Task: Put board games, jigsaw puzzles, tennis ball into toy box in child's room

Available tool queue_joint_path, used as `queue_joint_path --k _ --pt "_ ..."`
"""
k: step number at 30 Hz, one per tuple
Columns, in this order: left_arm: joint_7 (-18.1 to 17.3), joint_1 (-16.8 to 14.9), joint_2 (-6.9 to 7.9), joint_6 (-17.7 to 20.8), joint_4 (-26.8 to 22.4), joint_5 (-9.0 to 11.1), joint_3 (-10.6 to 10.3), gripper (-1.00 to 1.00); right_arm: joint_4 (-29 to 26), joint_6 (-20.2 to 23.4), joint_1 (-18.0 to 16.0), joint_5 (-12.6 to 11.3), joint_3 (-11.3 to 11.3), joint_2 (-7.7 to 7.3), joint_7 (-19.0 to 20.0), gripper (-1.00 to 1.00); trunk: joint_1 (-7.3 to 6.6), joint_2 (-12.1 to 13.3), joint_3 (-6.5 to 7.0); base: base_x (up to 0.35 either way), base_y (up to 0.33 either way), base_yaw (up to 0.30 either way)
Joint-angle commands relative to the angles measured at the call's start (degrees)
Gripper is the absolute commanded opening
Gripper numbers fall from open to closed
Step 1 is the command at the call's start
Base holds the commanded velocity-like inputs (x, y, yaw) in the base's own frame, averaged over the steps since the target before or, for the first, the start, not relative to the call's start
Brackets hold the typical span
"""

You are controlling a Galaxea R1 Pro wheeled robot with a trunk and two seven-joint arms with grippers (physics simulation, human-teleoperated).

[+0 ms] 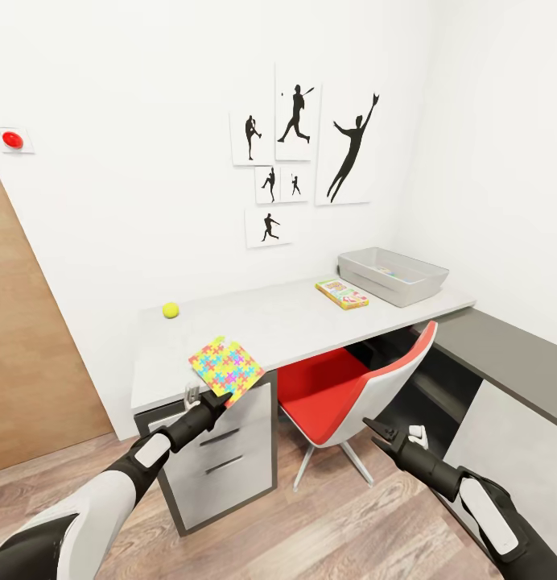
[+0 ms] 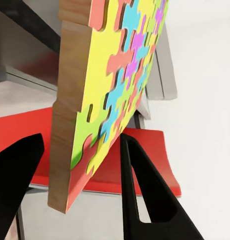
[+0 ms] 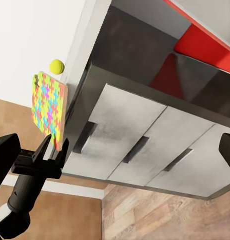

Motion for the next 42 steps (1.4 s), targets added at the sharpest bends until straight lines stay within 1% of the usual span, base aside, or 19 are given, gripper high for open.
queue_joint_path --k 1,7,42 --pt "-0.12 -0.04 0.01 0.38 0.03 0.29 0.04 -1.00 0.00 0.41 -0.03 -0.30 -0.07 0.00 0.03 1.00 0.00 -0.03 -0.06 0.000 0.000 0.000" --pt "-0.30 -0.04 0.01 0.36 0.05 0.28 0.06 -1.00 0.00 0.41 -0.03 -0.30 -0.07 -0.01 0.03 1.00 0.00 -0.03 -0.06 0.000 0.000 0.000" --pt "-0.56 -0.04 0.01 0.44 -0.01 0.17 -0.04 -1.00 0.00 0.41 -0.03 -0.33 -0.07 0.00 0.01 1.00 -7.69 14.01 6.23 0.000 0.000 0.000"
